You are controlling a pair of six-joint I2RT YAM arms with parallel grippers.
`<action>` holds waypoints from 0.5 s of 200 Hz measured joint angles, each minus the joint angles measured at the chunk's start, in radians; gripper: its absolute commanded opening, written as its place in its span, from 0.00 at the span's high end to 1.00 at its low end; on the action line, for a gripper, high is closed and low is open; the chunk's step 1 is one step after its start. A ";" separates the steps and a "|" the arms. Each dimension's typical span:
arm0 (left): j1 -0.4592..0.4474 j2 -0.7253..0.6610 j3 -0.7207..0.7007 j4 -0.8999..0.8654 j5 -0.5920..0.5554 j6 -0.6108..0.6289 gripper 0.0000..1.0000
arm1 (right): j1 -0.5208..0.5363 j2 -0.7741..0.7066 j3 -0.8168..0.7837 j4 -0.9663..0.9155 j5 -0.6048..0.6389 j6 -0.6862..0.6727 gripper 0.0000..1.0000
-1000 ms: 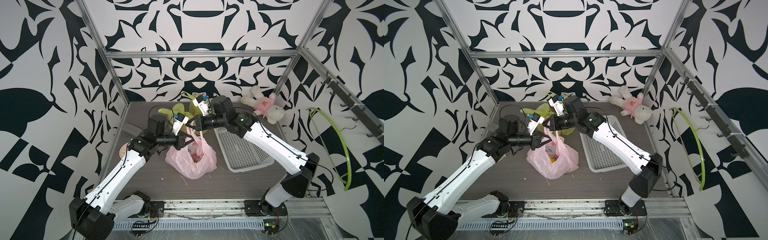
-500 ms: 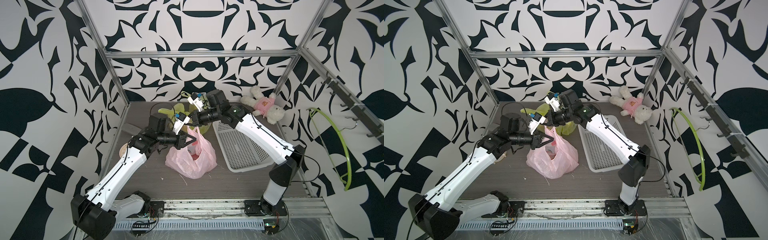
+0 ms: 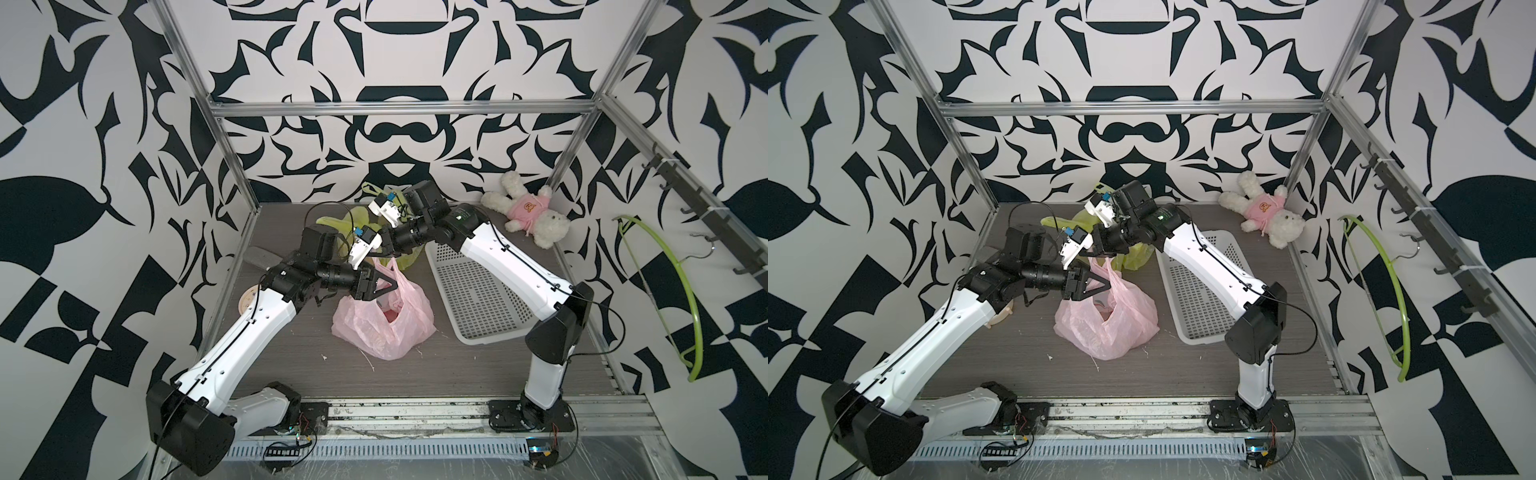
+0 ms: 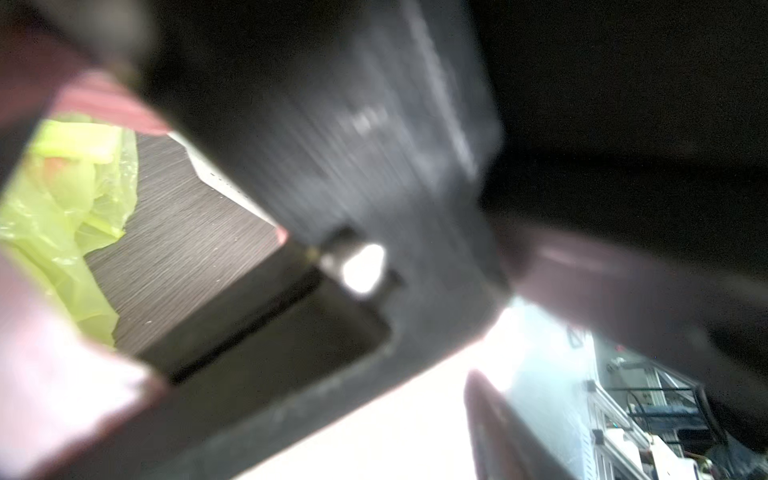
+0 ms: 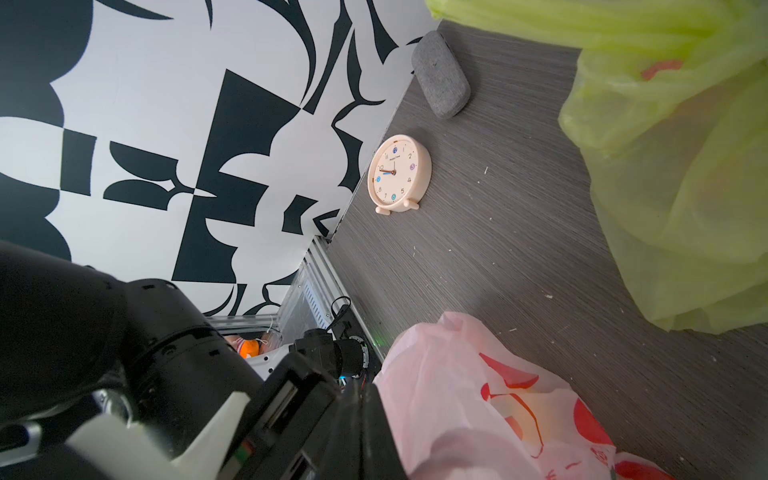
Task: Place the peach into a plastic bag & tie a knot
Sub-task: Cross the plastic bag at the center of the board.
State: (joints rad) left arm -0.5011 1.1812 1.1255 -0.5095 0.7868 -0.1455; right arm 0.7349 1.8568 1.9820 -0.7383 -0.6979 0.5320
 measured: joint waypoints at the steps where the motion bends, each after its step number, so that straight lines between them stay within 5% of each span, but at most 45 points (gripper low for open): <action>1: 0.000 0.000 0.000 0.000 0.002 0.000 0.38 | 0.000 0.000 0.000 0.000 0.000 0.000 1.00; 100: 0.003 0.000 0.000 0.069 0.100 -0.052 0.40 | 0.004 -0.050 -0.045 0.067 0.012 0.033 1.00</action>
State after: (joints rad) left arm -0.4976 1.1816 1.1255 -0.4404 0.8871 -0.1978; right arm 0.7391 1.8072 1.9369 -0.6716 -0.6857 0.5652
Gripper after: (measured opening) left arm 0.603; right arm 0.047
